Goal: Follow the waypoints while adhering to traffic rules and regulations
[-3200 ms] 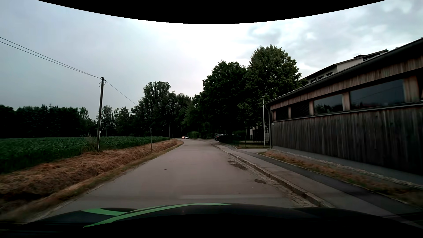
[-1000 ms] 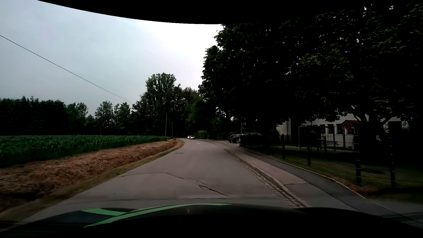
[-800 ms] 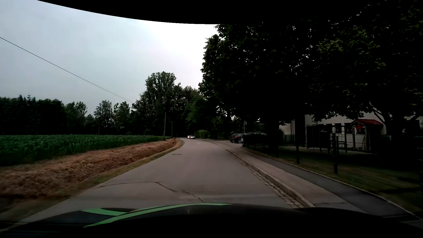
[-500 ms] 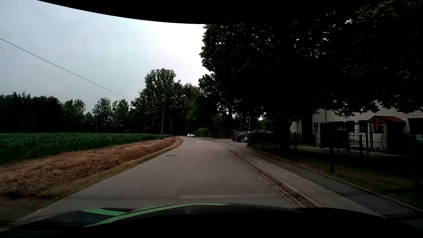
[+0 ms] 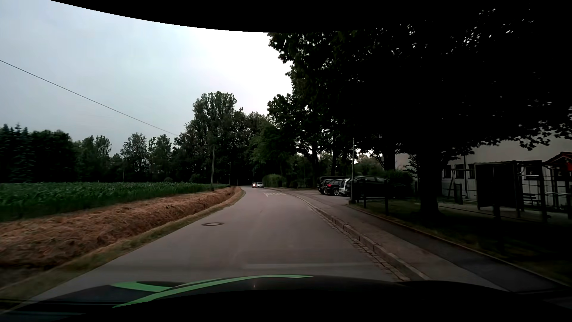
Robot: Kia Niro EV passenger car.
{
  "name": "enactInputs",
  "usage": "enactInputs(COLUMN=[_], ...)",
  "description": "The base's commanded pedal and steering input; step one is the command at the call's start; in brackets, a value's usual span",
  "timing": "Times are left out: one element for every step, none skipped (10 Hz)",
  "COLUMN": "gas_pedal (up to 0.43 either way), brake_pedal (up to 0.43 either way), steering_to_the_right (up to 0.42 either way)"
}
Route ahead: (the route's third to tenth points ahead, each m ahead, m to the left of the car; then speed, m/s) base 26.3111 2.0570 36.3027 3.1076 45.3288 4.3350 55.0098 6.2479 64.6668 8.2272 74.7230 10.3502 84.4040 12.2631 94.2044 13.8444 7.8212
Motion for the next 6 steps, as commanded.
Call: enactInputs(gas_pedal=[0.0, 0.0, 0.0, 0.0, 0.0, 0.0], brake_pedal=[0.0, 0.0, 0.0, 0.0, 0.0, 0.0], steering_to_the_right=[-0.004, -0.004, -0.004, -0.004, -0.004, -0.004])
